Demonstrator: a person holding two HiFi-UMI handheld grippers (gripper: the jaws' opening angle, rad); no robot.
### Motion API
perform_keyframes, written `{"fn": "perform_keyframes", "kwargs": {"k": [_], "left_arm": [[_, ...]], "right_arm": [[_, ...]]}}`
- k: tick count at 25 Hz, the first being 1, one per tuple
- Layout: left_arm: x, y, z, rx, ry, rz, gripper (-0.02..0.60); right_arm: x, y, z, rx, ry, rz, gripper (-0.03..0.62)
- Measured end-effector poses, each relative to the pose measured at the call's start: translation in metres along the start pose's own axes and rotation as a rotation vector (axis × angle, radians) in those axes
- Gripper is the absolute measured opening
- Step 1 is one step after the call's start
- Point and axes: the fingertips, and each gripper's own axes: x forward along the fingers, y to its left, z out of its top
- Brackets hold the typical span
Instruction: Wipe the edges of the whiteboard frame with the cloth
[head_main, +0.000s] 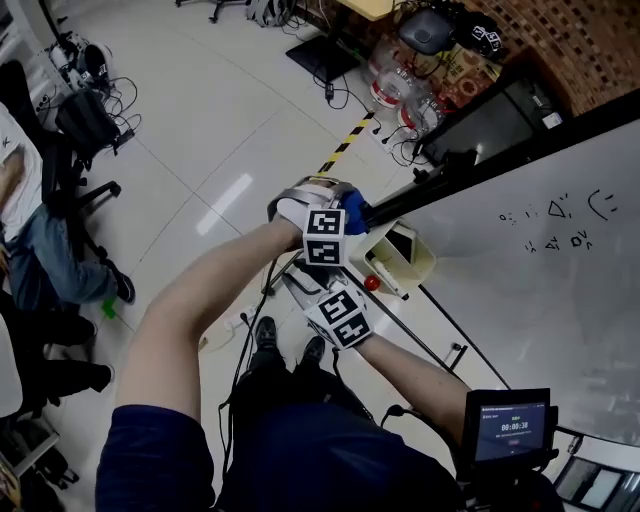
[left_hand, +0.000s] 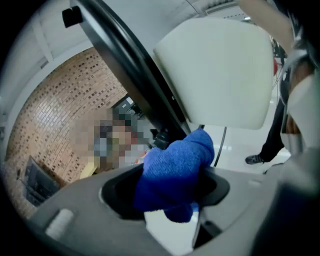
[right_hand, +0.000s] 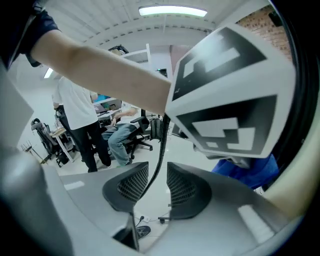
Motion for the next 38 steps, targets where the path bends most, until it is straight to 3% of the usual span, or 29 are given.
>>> {"fn": "perform_keyframes", "kwargs": {"k": [6, 10, 12, 23, 31, 35, 38], "left_arm": [[-0.009, 0.048, 0.008, 0.135, 0.178, 0.073, 0.247], [-0.004, 0.043, 0.032, 0.364, 0.208, 0.058, 0.249], [-0.006, 0.045, 0.032, 0.408, 0.228, 0.048, 0.249], [-0.055, 0.083, 0.080, 0.222, 0.123, 0.036, 0.247], [-0.084, 0.104, 0.105, 0.203, 0.114, 0.070, 0.247], [-0.101, 0.114, 0.114, 0.061, 0.052, 0.040, 0.245], [-0.121, 0.133, 0.118, -0.048, 0.013, 0.065, 0.245]], "right_arm": [[-0.034, -0.034, 0.016, 0.050, -0.037, -0.035, 0.118], [-0.049, -0.046, 0.020, 0.059, -0.042, -0.061, 0.118], [-0.052, -0.049, 0.031, 0.047, -0.057, -0.072, 0.118], [-0.072, -0.034, 0.079, 0.018, -0.121, -0.030, 0.117], [-0.081, -0.038, 0.106, -0.028, -0.159, -0.034, 0.116], [-0.092, -0.043, 0.126, -0.019, -0.205, -0.046, 0.115], [-0.101, -0.047, 0.134, -0.005, -0.231, -0.056, 0.115]]}}
